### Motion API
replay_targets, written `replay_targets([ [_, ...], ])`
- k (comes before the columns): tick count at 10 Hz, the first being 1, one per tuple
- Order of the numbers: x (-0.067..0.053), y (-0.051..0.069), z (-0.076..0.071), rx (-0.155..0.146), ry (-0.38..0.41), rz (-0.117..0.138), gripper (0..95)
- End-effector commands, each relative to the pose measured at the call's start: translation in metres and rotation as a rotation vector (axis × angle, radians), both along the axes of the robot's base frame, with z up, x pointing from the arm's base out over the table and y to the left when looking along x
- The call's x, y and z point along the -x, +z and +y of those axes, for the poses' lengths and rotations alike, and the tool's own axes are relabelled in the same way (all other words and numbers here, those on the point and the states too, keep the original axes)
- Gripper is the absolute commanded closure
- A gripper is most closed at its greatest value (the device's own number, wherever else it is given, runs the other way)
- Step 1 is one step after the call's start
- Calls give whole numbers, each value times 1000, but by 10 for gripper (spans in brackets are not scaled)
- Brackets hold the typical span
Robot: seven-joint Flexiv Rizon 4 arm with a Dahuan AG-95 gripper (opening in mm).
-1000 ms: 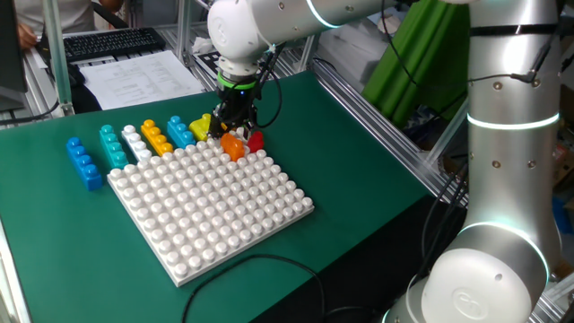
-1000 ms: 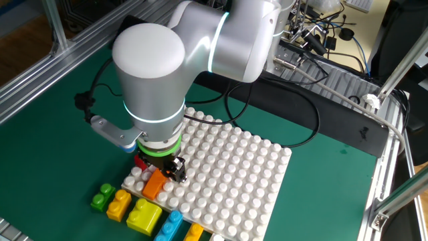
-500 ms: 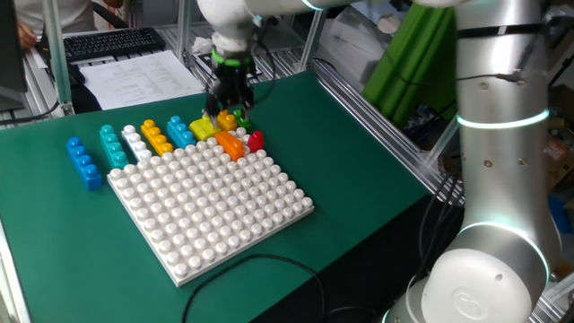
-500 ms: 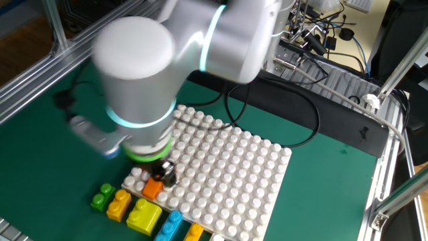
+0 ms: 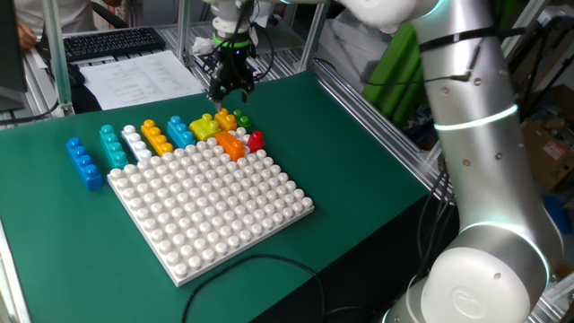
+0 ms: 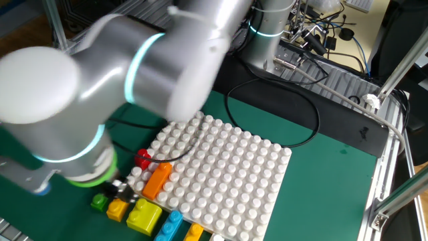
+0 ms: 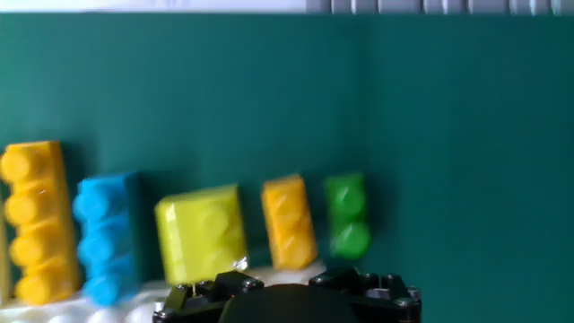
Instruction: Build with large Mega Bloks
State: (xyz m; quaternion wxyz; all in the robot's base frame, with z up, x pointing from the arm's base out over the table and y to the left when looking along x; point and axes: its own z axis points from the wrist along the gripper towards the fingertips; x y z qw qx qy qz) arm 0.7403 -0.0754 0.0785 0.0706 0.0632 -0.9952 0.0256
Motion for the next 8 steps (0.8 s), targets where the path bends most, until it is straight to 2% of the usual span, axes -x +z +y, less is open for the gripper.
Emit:
replay_targets([
  [1, -4, -8, -17, -6, 37, -4, 190],
  [4, -6, -17, -36, -15, 72, -5, 190],
  [8, -7, -29, -39, -19, 83, -11, 190],
])
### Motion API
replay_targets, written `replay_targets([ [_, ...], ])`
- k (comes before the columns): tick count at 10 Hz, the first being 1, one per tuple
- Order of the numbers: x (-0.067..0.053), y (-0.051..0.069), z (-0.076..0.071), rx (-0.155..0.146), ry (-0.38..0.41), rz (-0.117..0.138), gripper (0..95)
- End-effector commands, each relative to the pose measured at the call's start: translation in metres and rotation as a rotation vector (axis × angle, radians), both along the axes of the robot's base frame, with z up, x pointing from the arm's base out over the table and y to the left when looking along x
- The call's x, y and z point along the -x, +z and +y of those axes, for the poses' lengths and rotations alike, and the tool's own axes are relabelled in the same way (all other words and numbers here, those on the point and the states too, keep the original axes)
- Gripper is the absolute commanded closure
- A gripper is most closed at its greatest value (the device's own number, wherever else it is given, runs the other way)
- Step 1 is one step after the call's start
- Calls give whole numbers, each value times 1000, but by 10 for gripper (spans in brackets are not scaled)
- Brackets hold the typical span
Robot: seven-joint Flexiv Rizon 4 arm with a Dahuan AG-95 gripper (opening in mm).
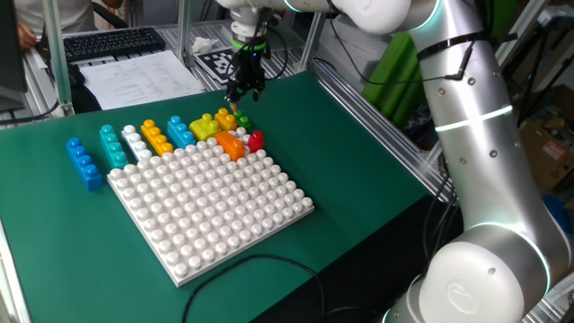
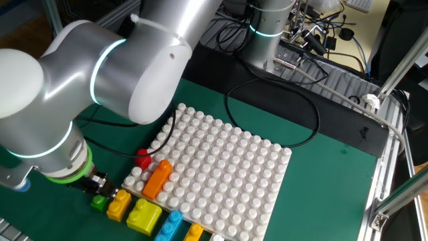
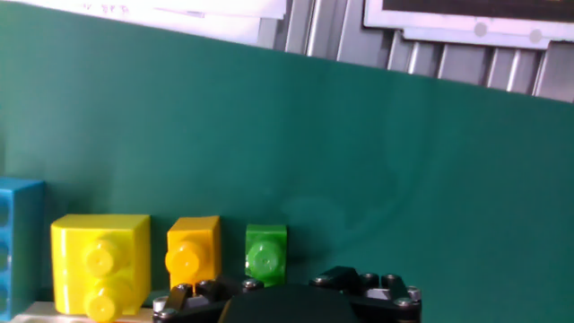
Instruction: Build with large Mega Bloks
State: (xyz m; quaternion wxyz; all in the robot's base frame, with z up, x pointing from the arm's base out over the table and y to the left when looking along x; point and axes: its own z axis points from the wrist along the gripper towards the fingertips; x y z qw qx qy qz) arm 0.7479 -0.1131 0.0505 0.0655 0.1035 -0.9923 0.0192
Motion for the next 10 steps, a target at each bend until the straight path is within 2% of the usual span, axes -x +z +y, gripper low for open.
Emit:
replay_targets([
  [1, 1, -2, -2, 0, 4, -5, 190],
  [4, 1, -14, -9, -3, 14, -22, 190],
  [8, 1, -27, -9, -9, 14, -35, 190],
  [10, 1, -30, -8, -14, 12, -36, 190],
])
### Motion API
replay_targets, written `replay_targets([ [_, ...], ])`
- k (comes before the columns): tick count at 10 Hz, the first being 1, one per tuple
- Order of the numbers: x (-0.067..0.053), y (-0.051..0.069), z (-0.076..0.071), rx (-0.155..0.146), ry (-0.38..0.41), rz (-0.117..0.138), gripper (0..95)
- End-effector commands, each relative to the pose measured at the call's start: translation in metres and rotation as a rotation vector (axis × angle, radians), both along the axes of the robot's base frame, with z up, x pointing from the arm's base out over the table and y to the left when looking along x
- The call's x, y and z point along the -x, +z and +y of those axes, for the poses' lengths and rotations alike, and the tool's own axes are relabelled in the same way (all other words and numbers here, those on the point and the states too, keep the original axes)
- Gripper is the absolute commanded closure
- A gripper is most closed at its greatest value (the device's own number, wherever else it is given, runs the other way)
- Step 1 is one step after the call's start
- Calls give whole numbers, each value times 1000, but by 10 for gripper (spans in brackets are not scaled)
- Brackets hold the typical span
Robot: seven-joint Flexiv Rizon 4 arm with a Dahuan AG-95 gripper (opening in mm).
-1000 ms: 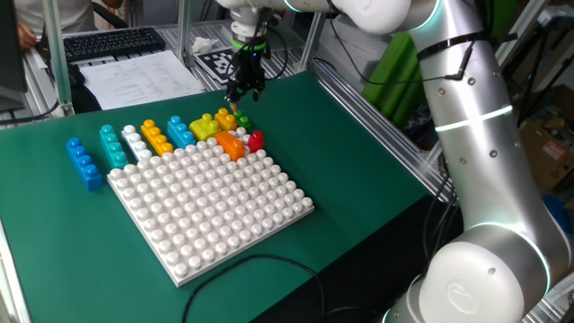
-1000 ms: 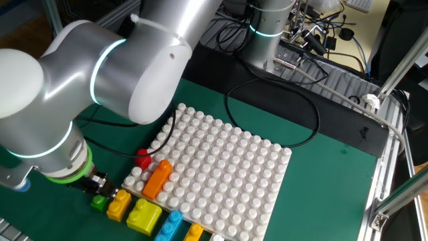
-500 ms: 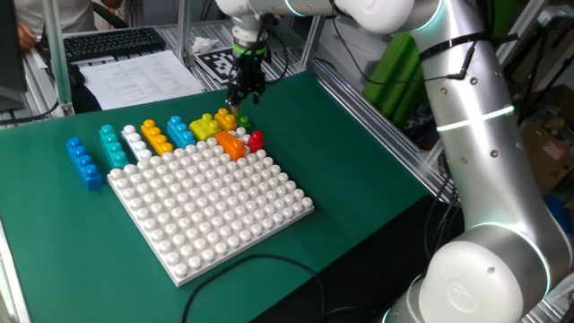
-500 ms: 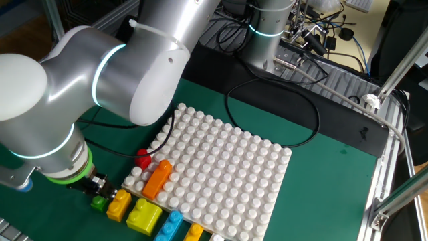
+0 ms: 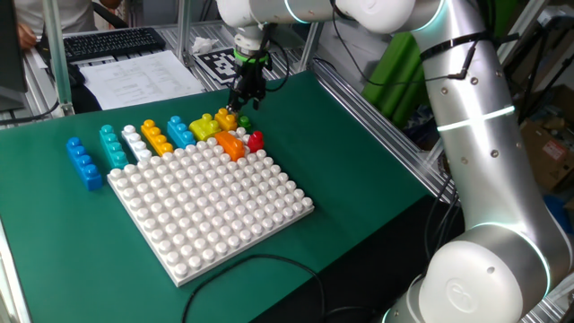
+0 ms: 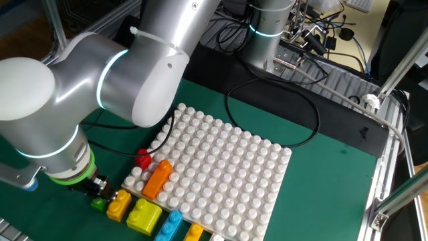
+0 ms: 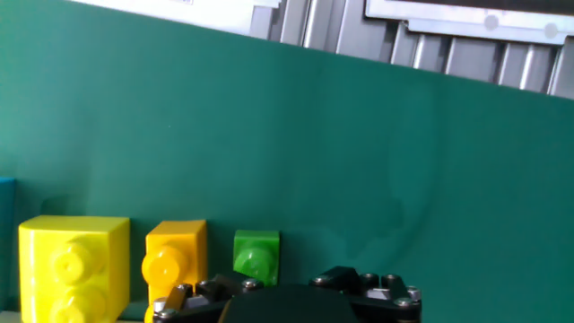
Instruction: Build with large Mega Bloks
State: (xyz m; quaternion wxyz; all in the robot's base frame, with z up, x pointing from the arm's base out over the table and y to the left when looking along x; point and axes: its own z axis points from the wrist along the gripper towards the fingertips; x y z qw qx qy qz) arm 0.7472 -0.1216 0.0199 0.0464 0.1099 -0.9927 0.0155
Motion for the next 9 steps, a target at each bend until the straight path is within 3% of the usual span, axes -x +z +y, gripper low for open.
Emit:
replay_targets([
  [1, 1, -2, 1, -5, -1, 2, 190],
  [3, 2, -8, 2, -18, -5, 1, 190],
  [4, 2, -10, 4, -23, -10, 1, 380],
  [7, 4, -11, 11, -29, -20, 5, 380],
  [8, 5, -12, 12, -29, -23, 1, 570],
  [9, 7, -14, 13, -30, -27, -2, 570],
])
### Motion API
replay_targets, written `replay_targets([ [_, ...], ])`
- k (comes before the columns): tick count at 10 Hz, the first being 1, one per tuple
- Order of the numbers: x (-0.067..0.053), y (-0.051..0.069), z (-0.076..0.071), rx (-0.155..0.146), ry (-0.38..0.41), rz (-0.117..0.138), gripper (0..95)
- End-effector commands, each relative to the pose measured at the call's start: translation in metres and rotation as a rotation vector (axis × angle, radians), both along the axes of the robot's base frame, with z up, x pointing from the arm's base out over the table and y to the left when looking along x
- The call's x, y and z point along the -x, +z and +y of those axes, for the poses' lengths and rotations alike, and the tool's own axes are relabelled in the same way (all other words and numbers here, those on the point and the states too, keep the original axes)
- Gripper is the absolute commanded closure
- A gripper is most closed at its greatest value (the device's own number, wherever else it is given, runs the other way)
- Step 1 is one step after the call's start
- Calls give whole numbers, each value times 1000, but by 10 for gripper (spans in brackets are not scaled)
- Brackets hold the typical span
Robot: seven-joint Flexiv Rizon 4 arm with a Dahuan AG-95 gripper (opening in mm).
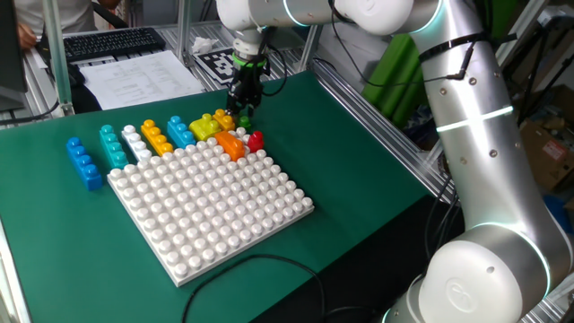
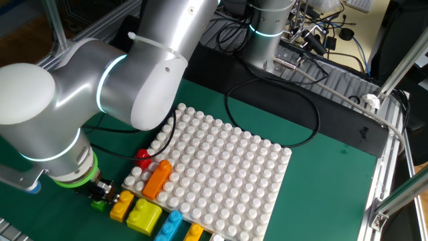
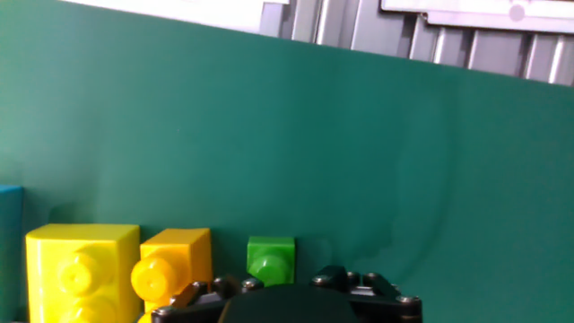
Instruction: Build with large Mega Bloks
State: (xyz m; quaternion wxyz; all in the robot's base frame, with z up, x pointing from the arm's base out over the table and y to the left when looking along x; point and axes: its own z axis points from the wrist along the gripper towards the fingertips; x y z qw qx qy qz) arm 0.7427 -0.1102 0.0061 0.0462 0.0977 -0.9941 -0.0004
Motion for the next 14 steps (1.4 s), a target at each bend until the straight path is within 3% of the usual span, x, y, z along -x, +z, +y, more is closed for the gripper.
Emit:
replay_targets([
  [1, 4, -2, 2, 0, -3, -8, 570],
  [3, 6, -4, 3, -7, -9, -15, 950],
  [4, 6, -4, 4, -3, -11, -14, 950],
  [8, 5, 22, 8, 8, -40, 9, 950],
  [9, 5, 39, 8, 14, -54, 29, 950],
  [11, 10, 60, 18, 33, -96, 51, 950],
  [14, 23, 80, 36, 38, -159, 58, 950],
])
